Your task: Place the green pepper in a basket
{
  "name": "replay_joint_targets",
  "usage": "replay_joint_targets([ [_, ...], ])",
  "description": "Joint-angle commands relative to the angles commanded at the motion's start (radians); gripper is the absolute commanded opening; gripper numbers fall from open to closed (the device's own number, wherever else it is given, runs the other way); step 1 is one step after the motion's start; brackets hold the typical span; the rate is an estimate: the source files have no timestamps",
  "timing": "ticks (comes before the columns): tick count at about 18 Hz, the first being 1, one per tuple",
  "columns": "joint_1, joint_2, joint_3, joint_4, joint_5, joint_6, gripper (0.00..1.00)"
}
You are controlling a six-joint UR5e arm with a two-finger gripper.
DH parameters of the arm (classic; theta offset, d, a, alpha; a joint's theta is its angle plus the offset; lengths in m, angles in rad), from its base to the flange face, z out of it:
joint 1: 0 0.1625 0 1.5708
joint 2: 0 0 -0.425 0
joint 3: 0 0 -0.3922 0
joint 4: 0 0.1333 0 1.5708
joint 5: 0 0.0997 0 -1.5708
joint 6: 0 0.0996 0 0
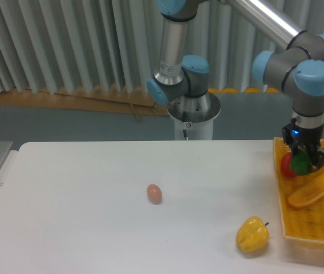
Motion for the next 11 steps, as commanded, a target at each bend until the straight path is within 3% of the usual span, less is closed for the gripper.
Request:
replay_joint_targets([
  [11, 0.015, -0.087, 0.015, 0.078, -0.045, 0.020, 0.60],
])
